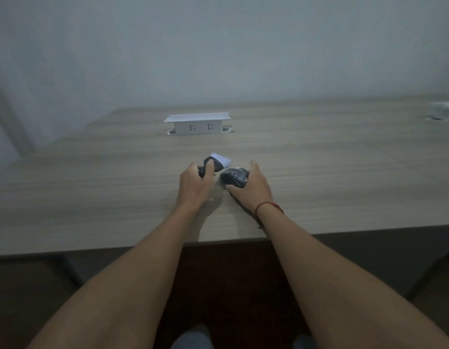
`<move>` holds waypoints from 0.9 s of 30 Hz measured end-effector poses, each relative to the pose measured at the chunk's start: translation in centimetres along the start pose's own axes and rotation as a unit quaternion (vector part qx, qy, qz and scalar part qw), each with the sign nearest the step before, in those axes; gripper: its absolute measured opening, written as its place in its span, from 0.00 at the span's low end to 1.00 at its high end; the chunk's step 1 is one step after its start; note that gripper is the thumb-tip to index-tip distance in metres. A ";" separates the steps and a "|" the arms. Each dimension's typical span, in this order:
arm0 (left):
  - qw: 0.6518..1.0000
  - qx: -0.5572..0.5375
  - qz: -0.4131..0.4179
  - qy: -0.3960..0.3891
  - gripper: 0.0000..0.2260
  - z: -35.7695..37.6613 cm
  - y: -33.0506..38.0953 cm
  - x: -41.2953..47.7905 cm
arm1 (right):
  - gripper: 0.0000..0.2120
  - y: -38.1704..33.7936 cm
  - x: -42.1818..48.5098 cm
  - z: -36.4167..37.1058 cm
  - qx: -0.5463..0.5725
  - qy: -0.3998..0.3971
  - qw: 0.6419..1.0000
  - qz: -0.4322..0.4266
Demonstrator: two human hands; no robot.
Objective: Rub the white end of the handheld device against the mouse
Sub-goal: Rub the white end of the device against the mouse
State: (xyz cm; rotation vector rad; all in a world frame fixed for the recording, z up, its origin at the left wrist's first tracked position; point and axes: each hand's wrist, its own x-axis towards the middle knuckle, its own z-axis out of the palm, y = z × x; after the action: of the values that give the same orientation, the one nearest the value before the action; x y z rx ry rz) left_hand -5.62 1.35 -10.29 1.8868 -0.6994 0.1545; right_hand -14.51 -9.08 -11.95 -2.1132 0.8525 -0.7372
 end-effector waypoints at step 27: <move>0.993 0.076 0.081 0.027 0.19 1.3 -1.0 0.5 | 0.49 1.1 1.0 -1.2 0.055 -0.027 0.998 -0.013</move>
State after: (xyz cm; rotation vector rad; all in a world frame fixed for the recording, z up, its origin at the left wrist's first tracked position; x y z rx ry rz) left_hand -4.94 0.26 -11.46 1.9622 -0.8237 0.3703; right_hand -15.12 -10.86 -11.94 -2.0410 0.7400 -0.7215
